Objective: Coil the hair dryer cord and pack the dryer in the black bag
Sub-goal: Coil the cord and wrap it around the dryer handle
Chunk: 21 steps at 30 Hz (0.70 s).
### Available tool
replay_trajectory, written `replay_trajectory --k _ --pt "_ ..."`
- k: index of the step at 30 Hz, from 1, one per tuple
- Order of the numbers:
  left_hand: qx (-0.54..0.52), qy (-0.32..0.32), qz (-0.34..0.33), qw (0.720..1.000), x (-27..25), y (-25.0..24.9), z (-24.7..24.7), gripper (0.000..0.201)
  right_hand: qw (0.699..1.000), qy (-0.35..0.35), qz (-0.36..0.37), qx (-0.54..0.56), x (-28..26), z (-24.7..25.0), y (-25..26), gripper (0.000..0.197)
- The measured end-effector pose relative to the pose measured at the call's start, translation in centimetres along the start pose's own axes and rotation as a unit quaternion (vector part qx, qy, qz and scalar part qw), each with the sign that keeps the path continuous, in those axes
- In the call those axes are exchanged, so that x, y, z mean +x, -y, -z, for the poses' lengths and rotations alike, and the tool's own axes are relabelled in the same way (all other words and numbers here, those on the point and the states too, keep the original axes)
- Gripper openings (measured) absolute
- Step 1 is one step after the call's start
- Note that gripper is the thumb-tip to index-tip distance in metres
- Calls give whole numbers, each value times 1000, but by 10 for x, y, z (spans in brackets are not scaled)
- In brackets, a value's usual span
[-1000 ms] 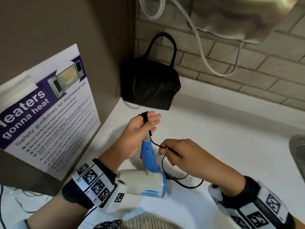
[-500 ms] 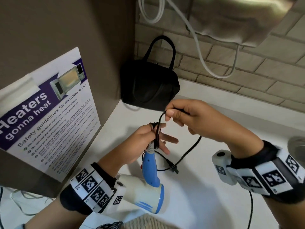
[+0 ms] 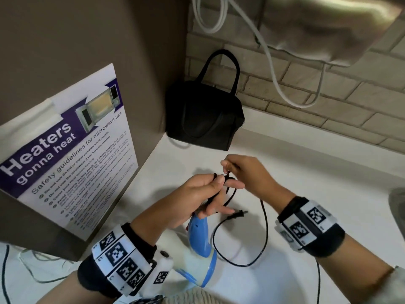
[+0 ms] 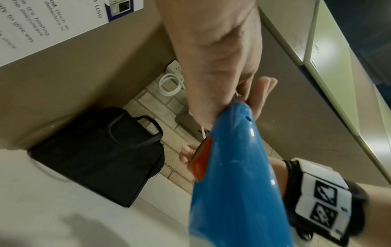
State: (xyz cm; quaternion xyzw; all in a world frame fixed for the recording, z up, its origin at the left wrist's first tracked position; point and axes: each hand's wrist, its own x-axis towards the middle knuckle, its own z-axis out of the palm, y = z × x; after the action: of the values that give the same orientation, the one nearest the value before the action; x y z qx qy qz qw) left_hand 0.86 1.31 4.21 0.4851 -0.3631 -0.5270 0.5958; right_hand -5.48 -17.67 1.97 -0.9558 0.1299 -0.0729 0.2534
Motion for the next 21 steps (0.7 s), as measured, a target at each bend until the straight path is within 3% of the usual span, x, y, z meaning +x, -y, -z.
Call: replay_trajectory --k 4,6,8,10,12,21 --pt "-47 -6 -9 999 6 3 4 46 999 16 3 46 -13 -23 3 17" --pt "-76 -23 -20 997 9 7 11 33 985 36 -34 165 -14 -19 6 25" --pt "-95 -37 -26 994 12 8 16 27 928 115 -71 348 -19 -10 14 37" --pt "-98 -36 -29 994 14 7 20 27 870 172 -53 459 -24 1 15 52" --pt "-92 -31 -27 995 15 6 21 27 849 197 -18 490 -28 8 14 50" --pt "-16 -14 -13 1000 20 6 17 25 913 173 8 369 -21 14 25 26"
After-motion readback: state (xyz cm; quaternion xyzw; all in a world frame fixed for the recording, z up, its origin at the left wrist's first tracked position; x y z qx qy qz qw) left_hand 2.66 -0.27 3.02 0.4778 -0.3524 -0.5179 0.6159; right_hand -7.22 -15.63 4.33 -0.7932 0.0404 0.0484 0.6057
